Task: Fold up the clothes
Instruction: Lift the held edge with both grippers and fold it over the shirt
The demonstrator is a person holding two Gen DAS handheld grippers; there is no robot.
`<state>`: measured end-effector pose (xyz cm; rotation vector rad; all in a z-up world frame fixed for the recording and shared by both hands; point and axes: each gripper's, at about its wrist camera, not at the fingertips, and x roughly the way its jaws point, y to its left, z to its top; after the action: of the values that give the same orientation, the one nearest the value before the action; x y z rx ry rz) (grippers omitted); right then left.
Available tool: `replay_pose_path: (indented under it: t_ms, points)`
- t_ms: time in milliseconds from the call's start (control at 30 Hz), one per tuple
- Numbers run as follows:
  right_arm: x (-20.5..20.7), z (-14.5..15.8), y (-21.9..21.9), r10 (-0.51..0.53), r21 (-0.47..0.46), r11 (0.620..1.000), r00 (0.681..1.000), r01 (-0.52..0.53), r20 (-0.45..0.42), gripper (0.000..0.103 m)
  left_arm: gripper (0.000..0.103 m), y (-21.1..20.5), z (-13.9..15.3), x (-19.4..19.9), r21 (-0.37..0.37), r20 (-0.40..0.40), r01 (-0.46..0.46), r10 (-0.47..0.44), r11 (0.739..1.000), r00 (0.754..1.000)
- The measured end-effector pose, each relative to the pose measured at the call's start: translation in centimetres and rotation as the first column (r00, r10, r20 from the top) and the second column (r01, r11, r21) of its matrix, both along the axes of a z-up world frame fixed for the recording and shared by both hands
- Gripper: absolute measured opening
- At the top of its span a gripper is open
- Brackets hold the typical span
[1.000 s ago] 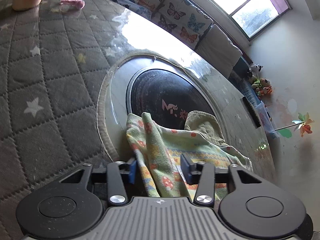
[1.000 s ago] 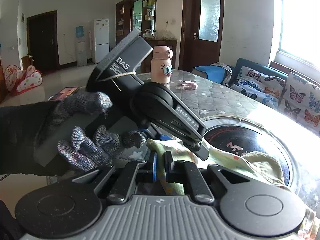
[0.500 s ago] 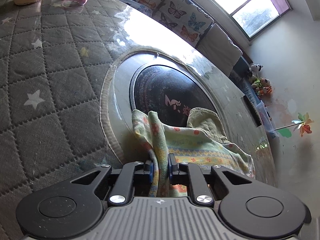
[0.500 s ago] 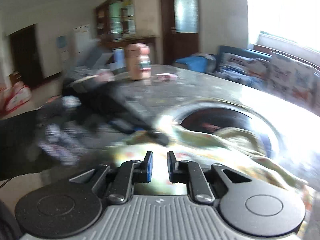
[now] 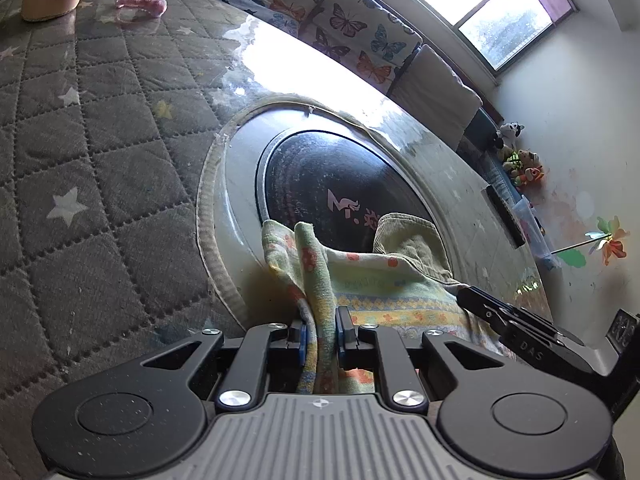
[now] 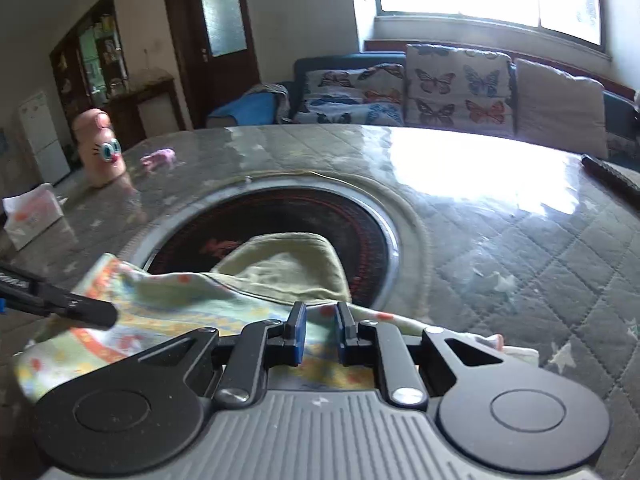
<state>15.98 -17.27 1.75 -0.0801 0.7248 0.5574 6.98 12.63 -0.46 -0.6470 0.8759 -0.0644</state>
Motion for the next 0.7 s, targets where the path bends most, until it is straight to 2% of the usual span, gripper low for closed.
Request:
replay_pose_path:
  t_ms: [167, 367, 467, 533, 567, 633, 700]
  points:
    - [0.6, -0.4, -1.7, -0.075, 0.003, 0.997, 0.997, 0.075, -0.005, 0.014, 0.015, 0.1, 0.0, 0.0, 0.0, 0.001, 0.003, -0.003, 1.0, 1.0]
    - [-0.2, 0.0, -4.6, -0.146, -0.004, 0.989, 0.989, 0.147, 0.029, 0.02, 0.015, 0.0, 0.0, 0.1, 0.004, 0.001, 0.006, -0.006, 1.0, 1.0]
    - [-0.7, 0.2, -5.9, -0.189, -0.017, 0.982, 0.98, 0.19, 0.058, 0.034, 0.015, 0.0, 0.0, 0.1, 0.008, 0.001, 0.007, -0.007, 1.0, 1.0]
    - [-0.9, 0.3, -6.7, -0.212, -0.008, 0.977, 0.976, 0.213, 0.059, 0.038, 0.015, 0.0, 0.0, 0.2, 0.01, 0.001, 0.008, -0.008, 1.0, 1.0]
    - [-1.1, 0.4, -7.2, -0.223, -0.002, 0.975, 0.973, 0.223, 0.055, 0.044, 0.015, 0.0, 0.0, 0.2, 0.011, 0.0, 0.009, -0.009, 1.0, 1.0]
    - [-1.3, 0.3, -7.8, -0.242, 0.0, 0.97, 0.969, 0.243, 0.052, 0.049, 0.015, -0.1, 0.1, 0.2, 0.015, 0.0, 0.01, -0.01, 1.0, 1.0]
    - [-1.2, 0.1, -8.2, -0.255, 0.007, 0.967, 0.966, 0.255, 0.04, 0.049, 0.015, -0.1, 0.1, 0.2, 0.018, -0.001, 0.01, -0.01, 1.0, 1.0]
